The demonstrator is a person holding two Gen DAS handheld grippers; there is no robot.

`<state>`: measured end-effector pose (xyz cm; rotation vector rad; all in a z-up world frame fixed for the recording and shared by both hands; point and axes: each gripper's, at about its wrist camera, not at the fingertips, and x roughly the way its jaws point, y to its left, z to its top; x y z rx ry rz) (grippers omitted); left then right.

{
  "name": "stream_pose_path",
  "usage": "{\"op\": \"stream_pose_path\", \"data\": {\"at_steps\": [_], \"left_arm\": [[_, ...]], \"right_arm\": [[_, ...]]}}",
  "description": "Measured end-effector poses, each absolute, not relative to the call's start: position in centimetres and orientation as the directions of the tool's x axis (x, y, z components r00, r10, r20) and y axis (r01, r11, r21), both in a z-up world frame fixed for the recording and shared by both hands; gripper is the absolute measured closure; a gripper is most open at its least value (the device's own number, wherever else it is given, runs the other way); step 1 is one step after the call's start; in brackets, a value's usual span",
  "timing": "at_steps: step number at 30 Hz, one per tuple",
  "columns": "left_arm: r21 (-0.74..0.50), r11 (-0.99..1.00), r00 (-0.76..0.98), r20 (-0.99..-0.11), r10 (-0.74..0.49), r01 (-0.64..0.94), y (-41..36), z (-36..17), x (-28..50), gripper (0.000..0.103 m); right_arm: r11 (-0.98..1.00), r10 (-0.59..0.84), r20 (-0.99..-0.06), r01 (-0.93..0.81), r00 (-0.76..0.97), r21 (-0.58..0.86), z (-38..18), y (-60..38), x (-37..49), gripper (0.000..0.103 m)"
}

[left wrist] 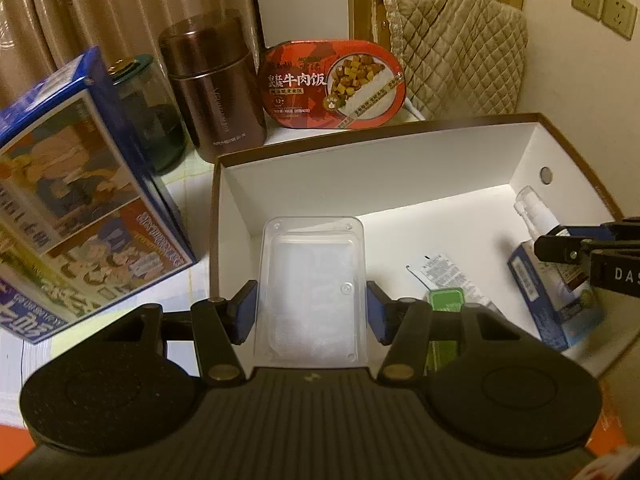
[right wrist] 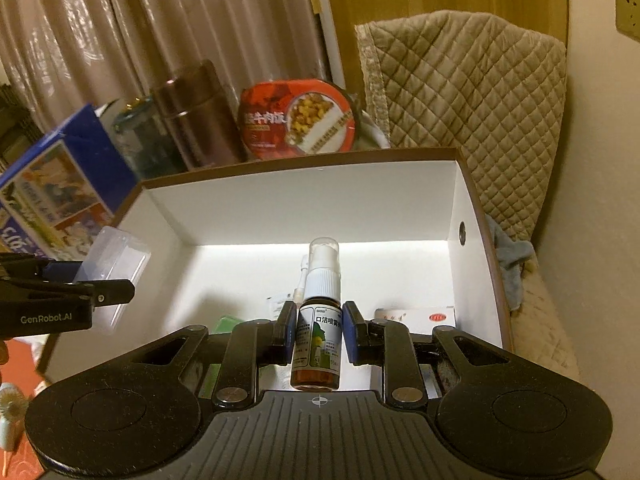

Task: Organize rigid objects
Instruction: 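Lower both tools into the box and open them to release the items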

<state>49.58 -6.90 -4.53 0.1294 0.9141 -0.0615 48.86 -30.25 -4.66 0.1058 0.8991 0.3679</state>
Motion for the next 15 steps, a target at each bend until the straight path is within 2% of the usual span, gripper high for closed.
{"op": "stream_pose_path", "data": {"at_steps": [12, 15], "left_arm": [[0.102, 0.986, 0.575, -0.818, 0.007, 0.135, -7.8, -6.7, 53.3, 0.051], [0.11, 0.984, 0.568, -0.823, 0.013, 0.137, -8.0, -7.4, 53.7, 0.046]], "right_arm": [[0.94, 0.338, -0.767, -0.24, 0.545, 0.244, -6.5, -30.3, 51.5, 0.082], [0.938, 0.343, -0.762, -0.238, 0.549, 0.251, -6.6, -30.3, 51.7, 0.082]]}}
